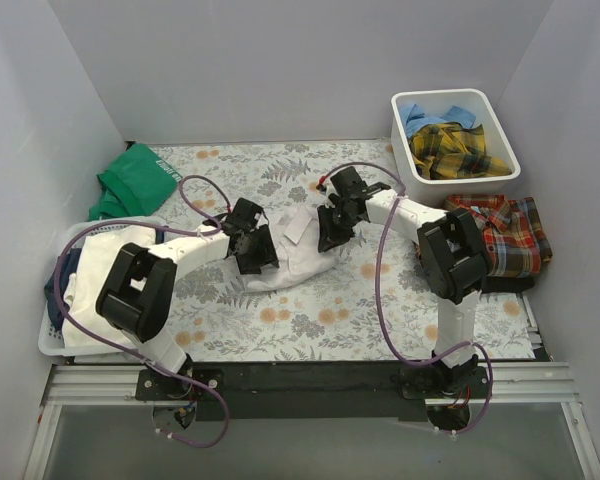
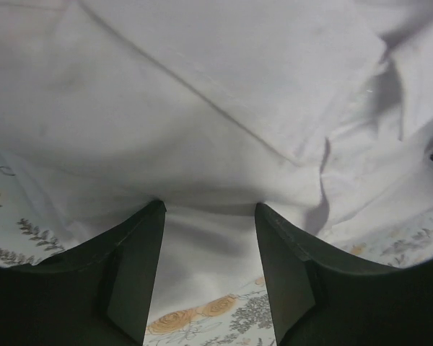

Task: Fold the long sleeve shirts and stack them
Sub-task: Fold the shirt

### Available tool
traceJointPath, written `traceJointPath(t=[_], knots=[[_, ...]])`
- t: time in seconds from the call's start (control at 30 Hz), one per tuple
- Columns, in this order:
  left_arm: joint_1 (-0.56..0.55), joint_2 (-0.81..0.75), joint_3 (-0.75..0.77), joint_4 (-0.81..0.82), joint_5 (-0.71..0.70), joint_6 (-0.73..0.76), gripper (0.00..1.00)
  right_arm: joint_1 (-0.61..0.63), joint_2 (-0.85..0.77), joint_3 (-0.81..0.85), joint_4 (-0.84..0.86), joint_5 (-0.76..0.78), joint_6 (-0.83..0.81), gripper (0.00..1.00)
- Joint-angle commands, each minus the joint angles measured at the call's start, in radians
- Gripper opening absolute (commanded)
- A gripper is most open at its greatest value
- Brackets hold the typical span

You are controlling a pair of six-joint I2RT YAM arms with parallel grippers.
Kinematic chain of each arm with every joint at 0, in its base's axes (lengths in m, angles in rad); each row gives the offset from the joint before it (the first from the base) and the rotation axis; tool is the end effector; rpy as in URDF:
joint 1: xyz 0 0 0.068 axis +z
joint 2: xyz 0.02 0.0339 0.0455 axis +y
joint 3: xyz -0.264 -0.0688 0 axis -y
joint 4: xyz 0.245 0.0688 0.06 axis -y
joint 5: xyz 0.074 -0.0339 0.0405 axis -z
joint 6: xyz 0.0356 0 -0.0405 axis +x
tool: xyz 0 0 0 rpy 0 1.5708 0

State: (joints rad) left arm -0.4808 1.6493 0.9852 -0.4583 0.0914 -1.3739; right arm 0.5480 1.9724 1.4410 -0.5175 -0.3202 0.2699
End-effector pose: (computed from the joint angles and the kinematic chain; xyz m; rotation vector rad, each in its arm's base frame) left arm 0.2805 -0.1500 0.1743 -1.2180 2.6134 -0.6051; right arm 0.3514 0.2276 0.1906 -0.4907 2.6641 0.6884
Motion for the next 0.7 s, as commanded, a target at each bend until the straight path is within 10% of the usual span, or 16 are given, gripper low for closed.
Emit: traceJointPath(t=[0.0,0.67], knots=[[0.005,-0.026,-0.008,-0.112,-0.202,-0.011,0.54,-0.002,0.013,-0.054,0.048,-0.02,0.026,0.24],[0.005,-0.114,0.127,-0.361,-0.455,0.045,0.58,0.075,-0.199,-0.192,0.053,0.009,0.062,0.21]])
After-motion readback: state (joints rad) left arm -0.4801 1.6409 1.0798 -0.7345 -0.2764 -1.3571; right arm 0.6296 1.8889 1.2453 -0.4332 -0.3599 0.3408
